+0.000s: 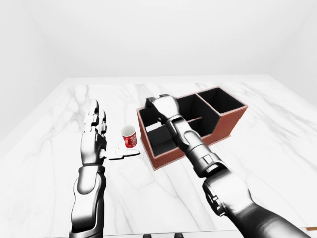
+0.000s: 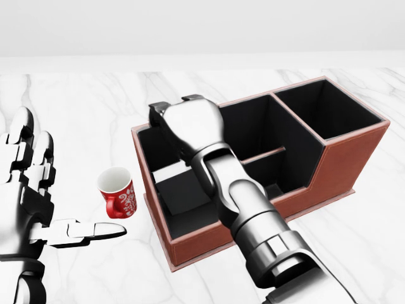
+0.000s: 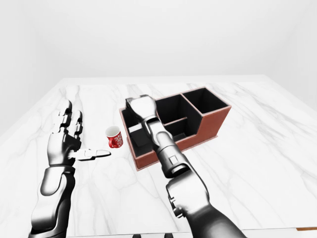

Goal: Pick up the book and place it in the left compartment of the caddy.

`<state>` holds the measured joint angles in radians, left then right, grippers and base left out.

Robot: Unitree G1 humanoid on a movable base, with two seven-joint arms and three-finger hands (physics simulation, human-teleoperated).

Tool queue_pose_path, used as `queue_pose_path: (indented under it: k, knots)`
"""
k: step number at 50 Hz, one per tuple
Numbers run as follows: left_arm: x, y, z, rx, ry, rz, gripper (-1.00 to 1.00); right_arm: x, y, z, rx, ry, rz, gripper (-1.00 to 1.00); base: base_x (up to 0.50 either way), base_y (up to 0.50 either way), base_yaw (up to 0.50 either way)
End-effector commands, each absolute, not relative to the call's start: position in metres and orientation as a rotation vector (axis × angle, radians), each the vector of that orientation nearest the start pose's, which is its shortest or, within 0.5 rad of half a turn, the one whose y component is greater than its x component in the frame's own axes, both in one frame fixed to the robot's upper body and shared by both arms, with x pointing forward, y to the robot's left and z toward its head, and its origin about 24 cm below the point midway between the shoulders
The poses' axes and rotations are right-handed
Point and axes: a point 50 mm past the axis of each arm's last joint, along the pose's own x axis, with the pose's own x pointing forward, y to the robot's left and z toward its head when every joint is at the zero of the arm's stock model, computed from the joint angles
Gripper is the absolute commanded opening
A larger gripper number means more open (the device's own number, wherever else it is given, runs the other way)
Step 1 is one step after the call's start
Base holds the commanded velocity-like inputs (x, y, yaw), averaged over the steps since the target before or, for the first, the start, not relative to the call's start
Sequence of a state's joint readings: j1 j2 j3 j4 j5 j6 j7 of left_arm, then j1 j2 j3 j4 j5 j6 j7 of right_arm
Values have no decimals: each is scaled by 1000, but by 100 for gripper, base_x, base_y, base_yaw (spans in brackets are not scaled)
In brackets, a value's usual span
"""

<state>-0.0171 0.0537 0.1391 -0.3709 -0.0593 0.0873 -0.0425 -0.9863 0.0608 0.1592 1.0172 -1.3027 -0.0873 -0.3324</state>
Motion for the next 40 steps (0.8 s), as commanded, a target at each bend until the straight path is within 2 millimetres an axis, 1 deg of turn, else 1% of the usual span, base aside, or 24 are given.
queue_pose_path:
  k: [1,3,4,5,7,10,12,13,14,16,18,21,23,25,26,29,30,31,33,34,35,36,37,40]
  knots:
    - [243,183,128,21,-319,68,100,363,-22,187,-1294,-628,124,4,0,0,0]
    - [243,184,129,21,-324,70,100,356,-23,199,-1276,-655,124,4,0,0,0]
    - [242,185,130,20,-327,71,100,347,-23,212,-1247,-690,119,4,0,0,0]
    - [242,185,130,20,-329,72,100,341,-23,220,-1227,-711,121,5,0,0,0]
    - [242,185,131,20,-332,72,100,333,-23,230,-1196,-738,130,7,0,0,0]
    - [242,185,134,21,-345,71,100,318,-26,251,-1148,-797,134,7,0,0,0]
    - [241,185,135,20,-352,72,100,313,-28,257,-1126,-814,136,8,0,0,0]
    - [241,185,136,20,-355,72,100,312,-32,259,-1084,-801,141,9,0,0,0]
    - [240,185,137,21,-360,73,100,309,-37,261,-1033,-784,143,11,0,0,0]
    - [240,186,138,22,-364,75,100,307,-46,265,-1028,-793,108,15,0,0,0]
    - [239,187,139,23,-369,77,100,303,-55,268,-944,-782,95,15,0,0,0]
    - [240,187,138,24,-365,78,100,305,-75,264,-789,-729,79,19,0,0,0]
    - [241,185,138,25,-362,75,100,304,-79,261,-712,-730,98,22,0,0,0]
    - [241,184,137,27,-360,72,100,302,-86,256,-632,-726,108,31,0,0,0]
    - [241,184,138,29,-362,73,100,299,-93,253,-543,-728,103,35,0,0,0]
    - [242,182,138,33,-363,70,100,296,-101,245,-458,-717,105,40,0,0,0]
    - [243,182,138,34,-364,69,100,295,-104,243,-425,-716,103,45,0,0,0]
    - [243,181,139,35,-366,67,100,292,-107,240,-379,-711,114,57,0,0,0]
    - [244,180,139,39,-367,65,100,290,-111,234,-333,-697,115,61,0,0,0]
    - [244,180,139,39,-367,65,100,289,-114,229,-313,-681,112,69,0,0,0]
    - [244,179,139,40,-366,64,100,289,-116,226,-302,-670,112,69,0,0,0]
    - [244,179,139,41,-364,63,100,289,-117,223,-291,-660,112,76,0,0,0]
    - [245,178,138,42,-361,62,100,288,-121,220,-246,-648,106,81,0,0,0]
    - [246,178,137,40,-355,64,100,287,-126,215,-156,-632,109,89,0,0,0]
